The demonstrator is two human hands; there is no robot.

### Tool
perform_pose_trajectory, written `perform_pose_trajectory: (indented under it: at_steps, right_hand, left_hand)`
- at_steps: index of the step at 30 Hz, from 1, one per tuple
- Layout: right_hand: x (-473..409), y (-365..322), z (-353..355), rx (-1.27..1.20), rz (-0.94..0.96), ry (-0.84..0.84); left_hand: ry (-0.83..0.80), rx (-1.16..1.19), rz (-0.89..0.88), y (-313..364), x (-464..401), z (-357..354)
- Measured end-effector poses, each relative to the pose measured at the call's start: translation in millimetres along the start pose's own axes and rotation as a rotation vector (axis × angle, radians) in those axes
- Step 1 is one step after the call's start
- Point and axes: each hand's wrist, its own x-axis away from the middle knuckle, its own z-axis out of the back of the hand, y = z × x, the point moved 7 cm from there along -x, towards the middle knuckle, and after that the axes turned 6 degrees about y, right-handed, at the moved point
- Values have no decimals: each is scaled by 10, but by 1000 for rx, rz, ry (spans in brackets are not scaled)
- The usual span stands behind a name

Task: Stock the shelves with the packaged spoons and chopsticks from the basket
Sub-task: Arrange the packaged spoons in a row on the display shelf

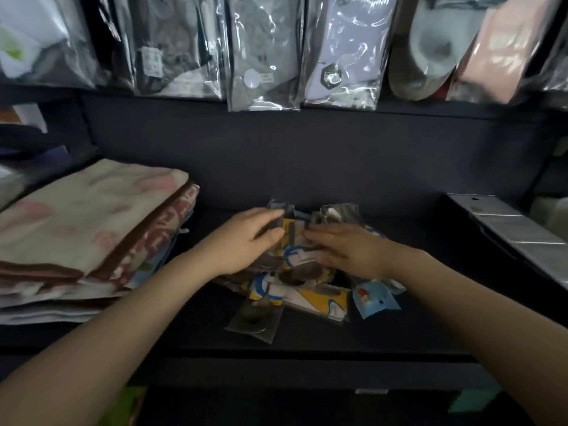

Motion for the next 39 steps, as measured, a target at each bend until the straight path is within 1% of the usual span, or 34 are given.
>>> perform_pose_trajectory:
  at_steps: [1,2,5,6,8,10,13,15,17,19,21,24,27,29,31,32,33,34,36,37,38,39]
  right_hand:
    - [-38,32,-53,-47,-11,-57]
    - [-73,72,-92,-103,-25,-89]
    - [-171,211,-76,-214,-82,-64]
    - [-199,260,-73,-222,-102,-57]
    - [-238,337,-59,-218,-134,-20]
    - [-268,434,12,-173,-161,96]
    - [-224,567,190,-104,-165,295]
    - [-148,669,295,-131,-171,359]
    - [-79,796,366,-208,-197,385]
    - [-12,919,436,-298,-233,403]
    - [59,1013,480,-350,-275,396]
    - [124,1067,484,-327,-305,326]
    - [160,1077,463,-341,-341,258]
    - [170,1078,519,-441,-385,289]
    - [187,1044,611,-642,-444,358]
    - [193,992,646,-765,-459,369]
    - [194,900,668,-887,-453,358]
    - [185,788,677,-994,-428,330]
    - [148,498,654,-1131,-330,245]
    - [135,339,630,-1162,-285,209]
    - [109,197,586,-1184,-261,184]
    - [78,59,534,-1213,-250,165]
  left_hand:
    - [38,-24,18,-42,51,43]
    - [35,-65,47,-92,109,45]
    - [-140,-146,248,-290,284,-111]
    - [-166,-119,309,-329,328,-146]
    - [-120,-7,377,-325,361,-137]
    - [-70,80,413,-304,357,-116]
    - [-102,76,426,-222,335,-170]
    - [-100,85,428,-148,290,-229]
    - [-117,32,396,-41,222,-331]
    - [-131,4,354,83,132,-461]
    - [-119,26,338,219,42,-578]
    - [-103,55,341,312,-56,-735]
    - [-86,19,331,335,-124,-863]
    - [-88,-1,349,326,-153,-895]
    - [-77,-23,344,331,-171,-845]
    - [-45,-36,316,348,-178,-777]
    - [21,-17,289,377,-176,-673]
    - [119,52,270,401,-157,-534]
    - [368,266,204,463,-69,-206]
    - [454,366,189,476,-10,-86]
    - [497,470,207,459,52,-14]
    - [496,578,247,411,103,2]
